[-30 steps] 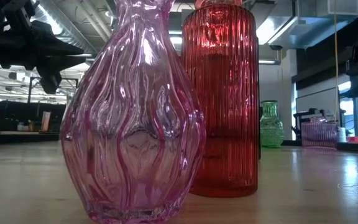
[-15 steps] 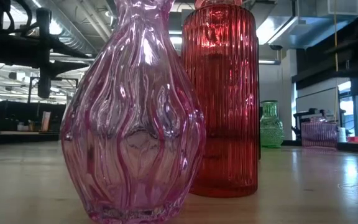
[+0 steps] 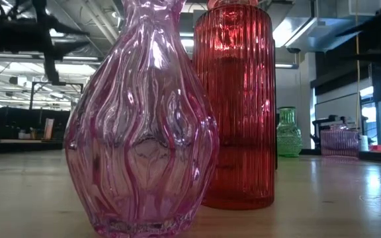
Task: Sort vases onto shelf
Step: Put the top transparent vase on the shelf
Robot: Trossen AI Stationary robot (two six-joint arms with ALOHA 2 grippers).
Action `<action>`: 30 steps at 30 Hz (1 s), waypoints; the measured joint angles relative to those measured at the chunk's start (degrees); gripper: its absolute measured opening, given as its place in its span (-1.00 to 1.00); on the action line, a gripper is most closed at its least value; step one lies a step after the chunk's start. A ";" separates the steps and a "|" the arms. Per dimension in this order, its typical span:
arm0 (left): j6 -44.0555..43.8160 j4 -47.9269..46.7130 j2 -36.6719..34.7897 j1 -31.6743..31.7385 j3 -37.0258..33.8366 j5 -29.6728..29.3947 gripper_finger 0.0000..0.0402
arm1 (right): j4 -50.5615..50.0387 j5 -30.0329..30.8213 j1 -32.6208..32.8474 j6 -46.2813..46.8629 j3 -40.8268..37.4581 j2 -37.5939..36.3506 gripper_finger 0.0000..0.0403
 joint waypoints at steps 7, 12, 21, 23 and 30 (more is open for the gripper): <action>12.12 2.02 0.35 0.00 9.39 7.03 -0.63 | 29.83 -0.64 -0.21 -31.85 0.00 0.00 -0.17; 23.25 1.34 6.03 0.00 20.63 9.48 -0.63 | 62.99 -15.39 -5.03 -66.94 0.69 0.08 -0.17; 31.99 -18.42 28.83 -0.02 46.36 13.70 -0.63 | 55.72 -28.14 -13.85 -94.34 20.89 7.20 -0.17; 33.61 -23.93 32.08 -0.01 51.34 13.68 -0.63 | 46.07 -27.43 -14.47 -94.55 27.60 10.43 -0.17; 33.76 -47.23 39.29 0.00 64.62 10.77 -0.63 | 15.90 -14.35 -14.64 -94.16 48.70 25.43 -0.04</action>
